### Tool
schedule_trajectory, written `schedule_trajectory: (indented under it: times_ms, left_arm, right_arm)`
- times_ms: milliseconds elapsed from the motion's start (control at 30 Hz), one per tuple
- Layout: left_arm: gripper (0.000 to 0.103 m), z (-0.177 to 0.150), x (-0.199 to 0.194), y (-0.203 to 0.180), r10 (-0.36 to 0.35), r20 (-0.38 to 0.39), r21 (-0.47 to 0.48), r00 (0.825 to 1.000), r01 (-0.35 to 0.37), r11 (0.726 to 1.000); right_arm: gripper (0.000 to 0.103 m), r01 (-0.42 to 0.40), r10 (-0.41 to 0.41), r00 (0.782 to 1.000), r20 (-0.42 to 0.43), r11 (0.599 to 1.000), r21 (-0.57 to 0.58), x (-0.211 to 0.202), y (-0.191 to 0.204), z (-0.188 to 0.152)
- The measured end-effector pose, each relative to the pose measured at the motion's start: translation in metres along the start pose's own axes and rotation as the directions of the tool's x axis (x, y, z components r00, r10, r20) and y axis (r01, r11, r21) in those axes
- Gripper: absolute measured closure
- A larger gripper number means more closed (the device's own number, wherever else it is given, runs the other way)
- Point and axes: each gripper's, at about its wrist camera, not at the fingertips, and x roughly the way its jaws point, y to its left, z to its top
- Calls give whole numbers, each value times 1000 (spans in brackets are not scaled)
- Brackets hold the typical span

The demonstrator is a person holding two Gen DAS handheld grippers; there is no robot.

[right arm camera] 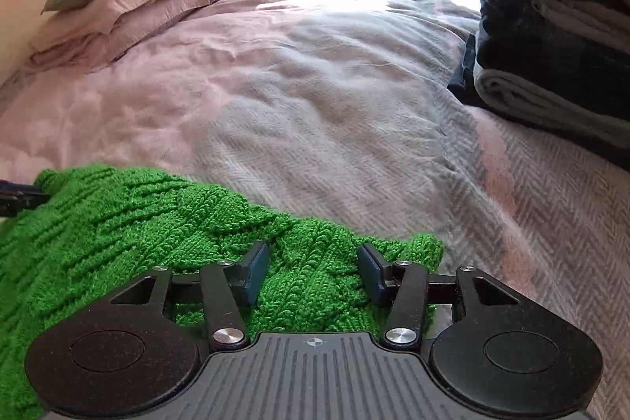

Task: Organize objects
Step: 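Lay the folded hem onto the vest and open both grippers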

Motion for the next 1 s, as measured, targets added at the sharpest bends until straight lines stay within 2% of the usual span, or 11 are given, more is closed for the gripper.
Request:
schedule_trajectory:
  times_ms: [67, 133, 267, 333, 433, 467, 500, 567, 700, 833, 1000]
  left_arm:
    - [77, 3, -15, 1, -1, 3, -21, 1000, 2, 1000]
    - [78, 3, -38, 3, -18, 21, -75, 1000, 19, 997]
    - [78, -14, -90, -11, -39, 33, -108, 999, 42, 993]
    - [78, -31, -109, -25, -60, 18, -99, 998, 62, 993]
    - [78, -64, -114, -45, -78, -68, -124, 995, 69, 990]
    - [78, -76, -110, -50, -50, -110, -139, 993, 35, 990]
    - [78, -82, -109, -55, -20, -119, -137, 993, 4, 991]
    - [78, -81, -113, -64, 21, -135, -135, 991, -39, 990]
    - [74, -66, -126, -73, 51, -227, -158, 973, -88, 984]
    - [65, -60, -154, -85, 79, -282, -170, 956, -131, 977]
    - [60, -62, -182, -103, 82, -334, -145, 939, -137, 980]
  right_arm:
    - [56, 44, -44, 999, -11, 999, 8, -19, 2, 9]
    - [56, 59, -60, 998, 26, 998, 17, -50, 11, 10]
    - [56, -20, 19, 999, 35, 999, 44, -107, 38, -9]
    - [56, -59, 60, 998, -8, 997, 57, -121, 54, -26]
    - [56, -44, 55, 991, -119, 995, 89, -111, 67, -56]
    - [56, -32, 48, 985, -165, 995, 97, -103, 69, -65]
    - [56, -7, 24, 980, -199, 996, 87, -95, 71, -76]
    - [56, 7, 4, 980, -198, 998, 56, -93, 74, -78]
    - [55, 13, 11, 971, -240, 995, 98, -106, 75, -62]
    - [42, -34, 84, 967, -239, 978, 206, -137, 66, -51]
    - [39, -16, 64, 961, -268, 984, 179, -169, 72, -44]
